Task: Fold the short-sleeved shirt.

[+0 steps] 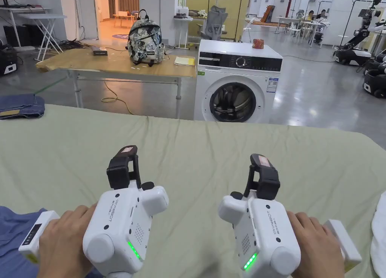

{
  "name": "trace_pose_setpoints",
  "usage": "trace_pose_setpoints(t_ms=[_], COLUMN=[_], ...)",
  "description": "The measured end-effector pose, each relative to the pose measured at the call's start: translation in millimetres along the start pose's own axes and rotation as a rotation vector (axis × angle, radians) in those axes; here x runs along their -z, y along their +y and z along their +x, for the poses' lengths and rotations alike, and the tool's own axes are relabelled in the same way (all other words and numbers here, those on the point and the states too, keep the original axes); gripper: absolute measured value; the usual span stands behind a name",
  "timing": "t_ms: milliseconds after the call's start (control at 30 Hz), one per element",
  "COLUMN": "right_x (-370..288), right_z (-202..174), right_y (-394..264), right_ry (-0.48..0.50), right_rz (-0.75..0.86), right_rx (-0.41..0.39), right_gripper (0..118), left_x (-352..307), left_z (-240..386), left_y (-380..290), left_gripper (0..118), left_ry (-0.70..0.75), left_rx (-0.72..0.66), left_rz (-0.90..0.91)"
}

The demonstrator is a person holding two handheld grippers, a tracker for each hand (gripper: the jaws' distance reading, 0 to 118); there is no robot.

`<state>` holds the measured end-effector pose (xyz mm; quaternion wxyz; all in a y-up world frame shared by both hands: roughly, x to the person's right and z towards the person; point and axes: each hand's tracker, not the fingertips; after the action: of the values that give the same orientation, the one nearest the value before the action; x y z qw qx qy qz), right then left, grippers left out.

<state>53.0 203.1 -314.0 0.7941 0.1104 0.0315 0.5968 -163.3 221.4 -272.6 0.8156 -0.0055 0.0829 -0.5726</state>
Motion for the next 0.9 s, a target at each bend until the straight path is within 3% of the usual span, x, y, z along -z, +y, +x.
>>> trace_pose_setpoints(t_ms=[100, 200, 233, 300, 367, 467, 600, 900], right_x=[6, 10, 10, 10, 6, 2, 0, 1], right_z=[21, 43, 45, 44, 41, 36, 37, 37], right_y=[3, -13, -20, -31, -36, -35, -33, -19], right_ry=[0.07, 0.139, 0.155, 0.136, 0.094, 0.056, 0.031, 0.042], right_rz=[-0.148, -0.246, -0.274, -0.288, -0.282, -0.294, -0.303, -0.292], right_rx=[0.439, 0.94, 1.077, 1.262, 1.314, 1.304, 1.324, 1.253], right_gripper=[118, 118, 118, 118, 118, 118, 118, 118], left_x=[5, 8, 7, 5, 18, 21, 22, 19], left_z=[-19, -37, -39, -46, -42, -38, -39, -37], left_y=[-1, -11, -15, -23, -42, -48, -43, -35], left_gripper=[106, 106, 106, 106, 106, 106, 106, 106], left_ry=[-0.075, -0.111, -0.085, -0.091, -0.087, -0.029, -0.023, -0.032], left_rx=[-0.395, -0.839, -0.952, -1.143, -1.275, -1.347, -1.305, -1.2], left_rz=[-0.087, -0.127, -0.135, -0.142, -0.144, -0.154, -0.146, -0.119])
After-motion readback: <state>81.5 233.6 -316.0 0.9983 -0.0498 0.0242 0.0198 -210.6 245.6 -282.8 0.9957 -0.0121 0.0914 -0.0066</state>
